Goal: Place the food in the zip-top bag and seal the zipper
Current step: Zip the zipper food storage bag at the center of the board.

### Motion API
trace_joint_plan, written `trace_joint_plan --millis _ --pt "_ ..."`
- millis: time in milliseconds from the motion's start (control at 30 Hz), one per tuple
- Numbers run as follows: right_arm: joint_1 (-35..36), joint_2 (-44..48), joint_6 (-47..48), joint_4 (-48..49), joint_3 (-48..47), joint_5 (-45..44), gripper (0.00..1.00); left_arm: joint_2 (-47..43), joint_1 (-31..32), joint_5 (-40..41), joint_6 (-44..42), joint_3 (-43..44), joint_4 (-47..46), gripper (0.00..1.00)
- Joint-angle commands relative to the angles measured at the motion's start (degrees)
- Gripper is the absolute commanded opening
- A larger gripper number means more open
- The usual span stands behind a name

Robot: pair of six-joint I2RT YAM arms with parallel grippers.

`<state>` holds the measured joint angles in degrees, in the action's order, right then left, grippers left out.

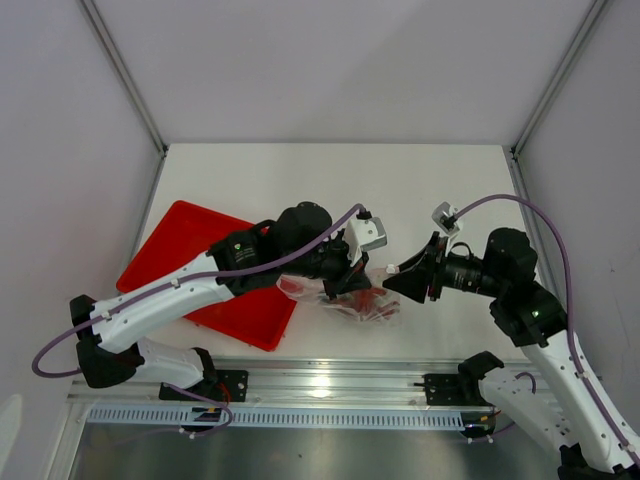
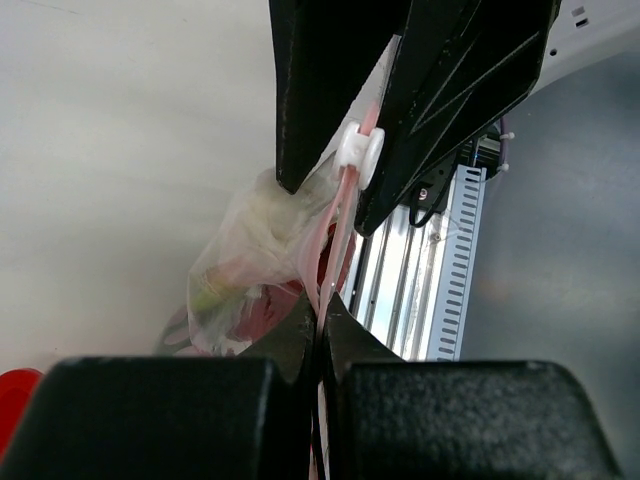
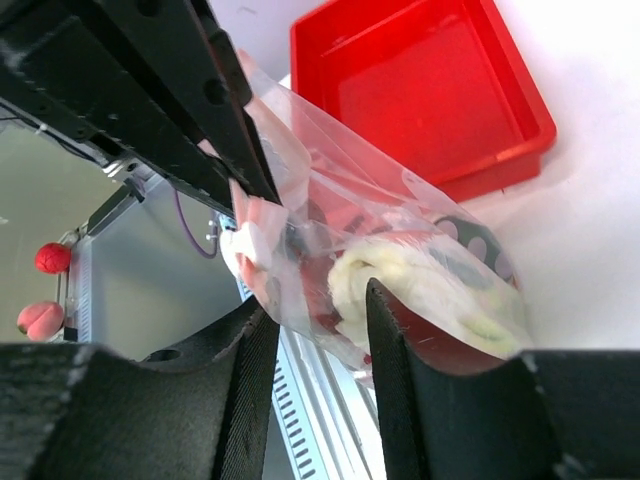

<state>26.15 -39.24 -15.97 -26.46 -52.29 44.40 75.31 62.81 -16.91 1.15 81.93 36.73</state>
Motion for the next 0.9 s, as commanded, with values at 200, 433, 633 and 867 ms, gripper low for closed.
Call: trace_joint_plan --millis 200,433,633,867 --pt "0.3 0.05 -2.05 10.81 2.81 4.46 0.31 -1.04 -0.67 -2.78 1.31 1.57 -1.4 0.01" --pt "0.39 0.31 -3.72 13.36 4.39 5.61 0.0 -2.53 -1.02 0.64 2.19 1.39 -2.45 0.12" --pt "0.65 0.66 -4.43 14.15 4.48 6.57 0.0 -7.28 -1.46 3.73 3.42 -0.72 -9.38 0.7" --pt "1.71 -0.04 -3.28 12.57 3.43 6.49 0.0 -3.68 -1.81 -2.69 2.54 5.08 -8.78 0.52"
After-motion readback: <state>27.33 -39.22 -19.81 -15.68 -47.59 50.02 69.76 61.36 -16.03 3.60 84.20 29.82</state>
